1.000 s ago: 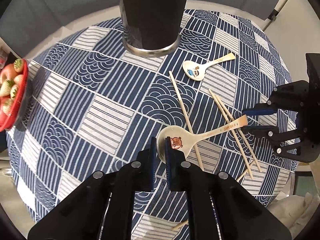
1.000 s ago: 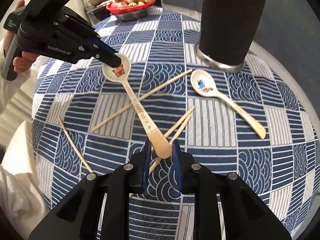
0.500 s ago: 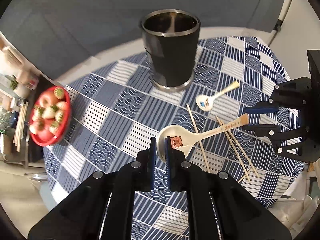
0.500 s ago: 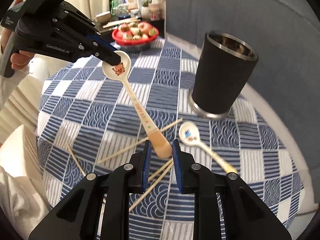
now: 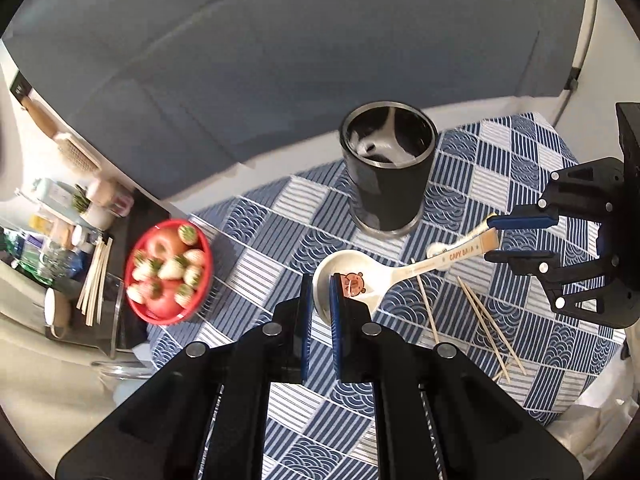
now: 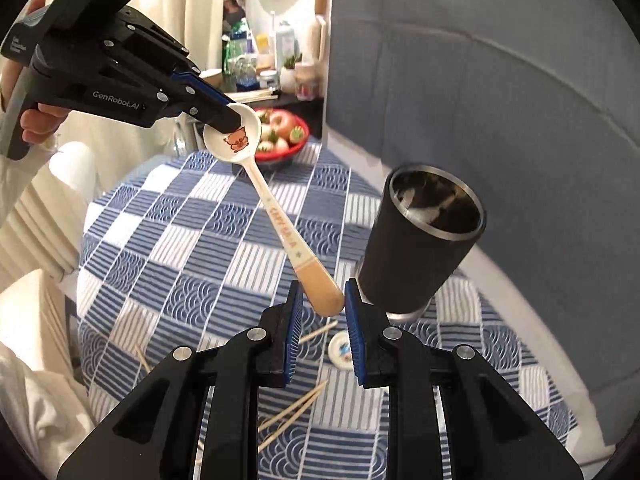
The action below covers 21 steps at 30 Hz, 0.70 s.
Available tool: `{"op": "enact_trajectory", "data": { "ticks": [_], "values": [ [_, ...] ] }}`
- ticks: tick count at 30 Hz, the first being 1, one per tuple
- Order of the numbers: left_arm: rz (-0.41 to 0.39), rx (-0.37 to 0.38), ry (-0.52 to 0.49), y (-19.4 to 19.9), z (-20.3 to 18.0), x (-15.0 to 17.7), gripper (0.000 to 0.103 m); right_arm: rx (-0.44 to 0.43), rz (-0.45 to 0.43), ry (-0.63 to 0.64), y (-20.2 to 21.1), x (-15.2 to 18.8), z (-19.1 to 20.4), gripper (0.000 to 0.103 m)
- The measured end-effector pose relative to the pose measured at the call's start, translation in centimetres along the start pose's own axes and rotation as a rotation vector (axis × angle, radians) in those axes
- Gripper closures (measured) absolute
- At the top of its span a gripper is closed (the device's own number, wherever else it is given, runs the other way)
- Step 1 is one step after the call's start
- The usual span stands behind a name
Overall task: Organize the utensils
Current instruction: 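Lift the bear-print spoon with both grippers and carry it over the black cup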
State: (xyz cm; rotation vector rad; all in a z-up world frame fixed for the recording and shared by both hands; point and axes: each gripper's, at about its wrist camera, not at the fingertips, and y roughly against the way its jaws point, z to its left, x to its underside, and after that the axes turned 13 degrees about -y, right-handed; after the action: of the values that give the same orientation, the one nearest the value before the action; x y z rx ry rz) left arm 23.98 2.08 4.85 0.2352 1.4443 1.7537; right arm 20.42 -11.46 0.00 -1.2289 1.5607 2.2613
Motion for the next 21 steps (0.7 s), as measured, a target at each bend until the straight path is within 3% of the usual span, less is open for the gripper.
{"op": "enact_trajectory", "data": {
  "ticks": [12, 21],
  "values": [
    [-0.032, -0.064, -0.031, 2.5, 2.8, -3.6, 0.095, 0.005, -0.076, 0.01, 0.9, -4.1, -1.4, 0.083],
    [-0.028, -0.083, -0.061, 2.0, 3.8, -6.1, 0.095, 0.002, -0.09, 0.009, 0.0, -6.4, -3.5, 0.083]
  ]
}}
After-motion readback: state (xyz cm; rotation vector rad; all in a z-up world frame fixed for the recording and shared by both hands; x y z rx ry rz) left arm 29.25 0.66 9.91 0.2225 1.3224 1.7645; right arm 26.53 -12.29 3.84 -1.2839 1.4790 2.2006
